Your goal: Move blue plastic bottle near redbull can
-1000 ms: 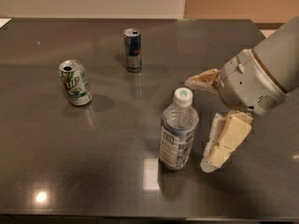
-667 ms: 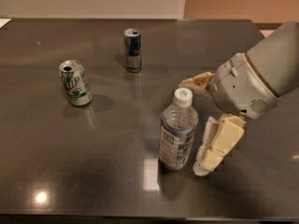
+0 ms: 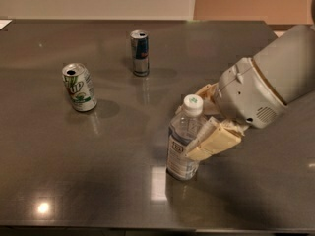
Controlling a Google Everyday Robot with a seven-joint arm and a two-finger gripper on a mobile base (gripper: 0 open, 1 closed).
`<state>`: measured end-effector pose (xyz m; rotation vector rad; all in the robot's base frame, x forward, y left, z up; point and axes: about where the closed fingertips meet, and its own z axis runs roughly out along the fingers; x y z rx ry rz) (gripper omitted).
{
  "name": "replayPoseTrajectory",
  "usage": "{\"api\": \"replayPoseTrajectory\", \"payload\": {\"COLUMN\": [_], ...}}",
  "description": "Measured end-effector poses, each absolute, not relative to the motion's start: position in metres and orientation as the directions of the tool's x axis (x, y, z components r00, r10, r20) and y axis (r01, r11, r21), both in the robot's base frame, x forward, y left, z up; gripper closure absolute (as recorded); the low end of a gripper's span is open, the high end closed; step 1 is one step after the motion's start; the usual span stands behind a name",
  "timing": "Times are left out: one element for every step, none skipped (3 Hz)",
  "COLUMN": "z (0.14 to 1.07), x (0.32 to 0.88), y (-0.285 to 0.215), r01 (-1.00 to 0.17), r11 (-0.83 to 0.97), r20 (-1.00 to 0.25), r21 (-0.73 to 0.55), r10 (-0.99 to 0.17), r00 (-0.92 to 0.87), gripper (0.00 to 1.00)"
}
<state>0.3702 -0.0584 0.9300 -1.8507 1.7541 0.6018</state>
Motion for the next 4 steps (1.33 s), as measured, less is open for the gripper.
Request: {"api": "replayPoseTrajectory", "payload": {"z": [0.935,0.954,0.976,0.996], "x": [0.368,0.377,0.399,0.43], "y": [-0.06,-0.06,-0.059,-0.059], "r01": [-0.997,-0.996,-0.994,-0.993], "r11": [-0.019,0.003,0.015,0.027], "r20": [-0.643,-0.65,-0.659,-0.669], "r21": [-0.07,-0.091,-0.108,-0.119], "r10": [-0.764,-0.757,-0.75,-0.741], "r00": [0.059,0.057,0.06,0.06], "gripper": [0.64,0.87,1.0,1.0]}}
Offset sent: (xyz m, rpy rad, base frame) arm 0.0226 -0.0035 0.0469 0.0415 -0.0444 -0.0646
